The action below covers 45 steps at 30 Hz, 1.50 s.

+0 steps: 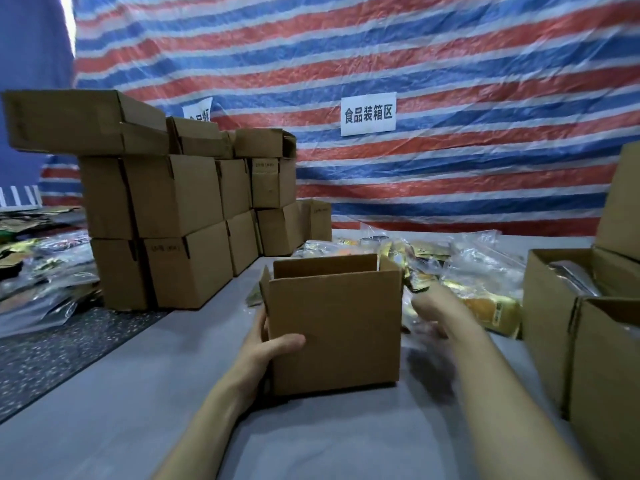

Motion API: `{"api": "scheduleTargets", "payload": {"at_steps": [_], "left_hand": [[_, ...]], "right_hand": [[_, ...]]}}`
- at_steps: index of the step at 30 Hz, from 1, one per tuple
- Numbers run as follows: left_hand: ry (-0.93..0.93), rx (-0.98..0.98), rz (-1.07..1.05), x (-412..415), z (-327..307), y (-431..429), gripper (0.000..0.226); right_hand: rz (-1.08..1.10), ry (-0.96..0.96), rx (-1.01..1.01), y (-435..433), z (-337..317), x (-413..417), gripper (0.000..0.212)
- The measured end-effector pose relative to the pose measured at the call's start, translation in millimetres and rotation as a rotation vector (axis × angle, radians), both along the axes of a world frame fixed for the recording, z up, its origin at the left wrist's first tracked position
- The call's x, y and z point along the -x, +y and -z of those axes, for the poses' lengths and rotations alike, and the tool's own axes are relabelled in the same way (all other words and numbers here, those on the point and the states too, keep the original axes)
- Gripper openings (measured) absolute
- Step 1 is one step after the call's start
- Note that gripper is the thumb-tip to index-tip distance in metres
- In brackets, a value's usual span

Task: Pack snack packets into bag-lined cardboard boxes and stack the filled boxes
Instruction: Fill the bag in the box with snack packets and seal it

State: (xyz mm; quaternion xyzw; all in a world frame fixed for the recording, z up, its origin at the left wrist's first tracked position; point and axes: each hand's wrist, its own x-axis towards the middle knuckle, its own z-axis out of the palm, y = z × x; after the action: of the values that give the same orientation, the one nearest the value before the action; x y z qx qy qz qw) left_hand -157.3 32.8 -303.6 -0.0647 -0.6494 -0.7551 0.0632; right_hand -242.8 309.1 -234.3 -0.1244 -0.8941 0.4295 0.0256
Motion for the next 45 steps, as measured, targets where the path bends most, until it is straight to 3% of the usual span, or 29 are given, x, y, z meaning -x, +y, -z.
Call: {"api": "scheduleTargets", "payload": {"at_steps": [7, 9, 13, 22, 26, 32, 40, 45], "left_hand": [[0.05, 0.055, 0.022, 2.4, 4.8, 11.9, 0.096], [0.053, 0.06, 0.032, 3.7, 6.6, 11.9, 0.094], [0.06, 0.057, 0.041, 4.3, 8.6, 10.6, 0.09], [0.093, 0.091, 0.067, 2.0, 6.9, 12.6, 0.082], [0.097, 0.078, 0.068, 1.1, 6.4, 14.5, 0.083], [0.08, 0.085, 0.074, -0.1, 4.8, 16.0, 0.089], [0.103, 0.163, 0.101, -7.7, 1.2, 26.2, 0.095], [0.125, 0.174, 0.081, -11.6, -1.4, 30.0, 0.096]], "right_hand": [[0.042, 0.312, 0.203, 11.6, -45.8, -12.7, 0.017], [0.018, 0.398, 0.351, 8.5, -55.8, -17.7, 0.011], [-0.021, 0.495, 0.766, -1.1, -70.5, -29.6, 0.024], [-0.127, 0.646, 1.415, -14.3, -98.7, -51.8, 0.022], [-0.266, 0.682, 1.582, -13.7, -112.7, -63.4, 0.013], [-0.596, 0.592, 1.809, -19.9, -118.1, -73.9, 0.035], [-0.898, 0.724, 1.932, -30.4, -125.7, -87.0, 0.04], [-1.027, 0.605, 1.98, -43.0, -127.2, -90.6, 0.047]]}}
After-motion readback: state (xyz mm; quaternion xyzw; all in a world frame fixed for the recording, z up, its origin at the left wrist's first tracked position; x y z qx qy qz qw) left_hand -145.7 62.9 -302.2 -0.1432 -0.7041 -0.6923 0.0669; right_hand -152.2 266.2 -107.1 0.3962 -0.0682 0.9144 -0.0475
